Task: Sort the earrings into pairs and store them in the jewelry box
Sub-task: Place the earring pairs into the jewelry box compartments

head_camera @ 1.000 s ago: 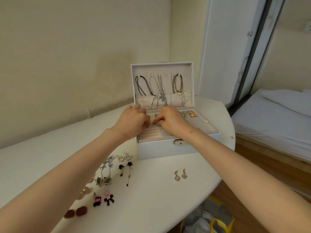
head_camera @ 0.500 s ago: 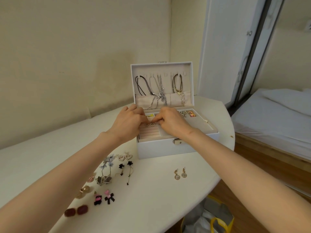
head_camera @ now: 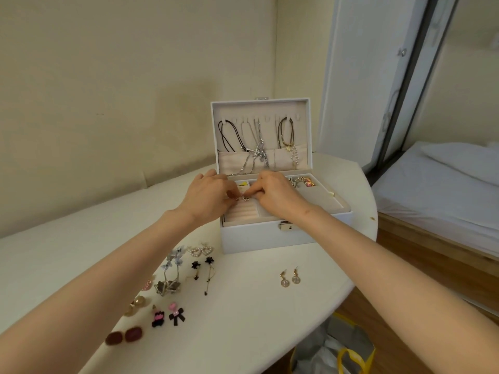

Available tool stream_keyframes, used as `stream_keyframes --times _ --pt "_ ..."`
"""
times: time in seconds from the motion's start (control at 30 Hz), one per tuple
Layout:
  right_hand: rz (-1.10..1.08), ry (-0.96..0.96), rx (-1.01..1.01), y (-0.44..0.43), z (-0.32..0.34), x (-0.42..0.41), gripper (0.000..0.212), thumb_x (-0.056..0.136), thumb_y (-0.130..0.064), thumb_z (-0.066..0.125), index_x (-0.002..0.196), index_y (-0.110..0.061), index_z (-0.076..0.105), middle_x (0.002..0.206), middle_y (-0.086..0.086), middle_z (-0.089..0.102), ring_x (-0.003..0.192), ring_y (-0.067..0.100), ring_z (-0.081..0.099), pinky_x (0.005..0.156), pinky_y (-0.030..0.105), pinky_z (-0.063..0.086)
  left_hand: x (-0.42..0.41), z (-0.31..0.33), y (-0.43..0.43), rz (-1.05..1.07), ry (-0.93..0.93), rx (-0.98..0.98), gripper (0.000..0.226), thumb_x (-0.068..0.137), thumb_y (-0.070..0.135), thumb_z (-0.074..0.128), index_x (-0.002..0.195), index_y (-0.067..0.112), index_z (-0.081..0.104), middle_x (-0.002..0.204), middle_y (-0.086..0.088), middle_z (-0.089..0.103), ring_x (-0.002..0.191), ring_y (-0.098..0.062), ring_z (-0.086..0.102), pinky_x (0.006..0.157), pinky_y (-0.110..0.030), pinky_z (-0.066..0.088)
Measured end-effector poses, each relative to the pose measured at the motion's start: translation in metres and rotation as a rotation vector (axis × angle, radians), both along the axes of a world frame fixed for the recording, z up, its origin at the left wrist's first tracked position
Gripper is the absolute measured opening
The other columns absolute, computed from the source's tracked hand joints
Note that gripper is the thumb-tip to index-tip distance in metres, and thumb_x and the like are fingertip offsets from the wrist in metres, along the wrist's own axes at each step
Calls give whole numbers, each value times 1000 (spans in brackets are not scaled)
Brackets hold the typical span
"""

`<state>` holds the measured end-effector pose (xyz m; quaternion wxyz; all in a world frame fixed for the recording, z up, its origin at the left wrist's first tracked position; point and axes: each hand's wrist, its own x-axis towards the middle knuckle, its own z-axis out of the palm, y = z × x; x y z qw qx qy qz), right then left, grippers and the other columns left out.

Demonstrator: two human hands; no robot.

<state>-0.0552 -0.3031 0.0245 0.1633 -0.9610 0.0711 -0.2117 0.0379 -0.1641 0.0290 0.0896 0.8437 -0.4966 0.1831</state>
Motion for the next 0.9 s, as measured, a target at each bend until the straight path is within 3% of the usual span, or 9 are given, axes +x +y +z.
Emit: stream_keyframes --times 0.17,0.47,0.7,0.9 --pt "9 -12 27 0 0 -1 28 89 -4 54 105 -18 73 67 -24 32 103 22 57 84 24 40 2 2 -6 29 22 -23 17 85 31 63 100 24 66 105 5 68 104 -22 50 82 -31 36" --pt "16 -14 22 -1 0 1 27 89 -6 55 105 -19 73 68 -24 31 103 24 57 88 32 46 9 8 -8 -7 14 34 20 82 38 64 98 27 68 102 6 68 107 -20 49 83 -31 33" --pt "12 -6 7 -2 -1 2 28 89 -6 55 105 -20 72 69 -24 31 103 24 57 88 34 46 9 14 -8 -35 -19 93 19 85 30 59 101 28 68 103 8 67 109 -18 48 84 -30 32" --pt "4 -14 21 -2 -4 4 26 89 -7 56 104 -20 73 80 -15 43 103 25 56 90 36 46 10 16 -9 -44 -41 109 17 84 33 60 98 27 67 100 8 66 106 -18 48 85 -30 33"
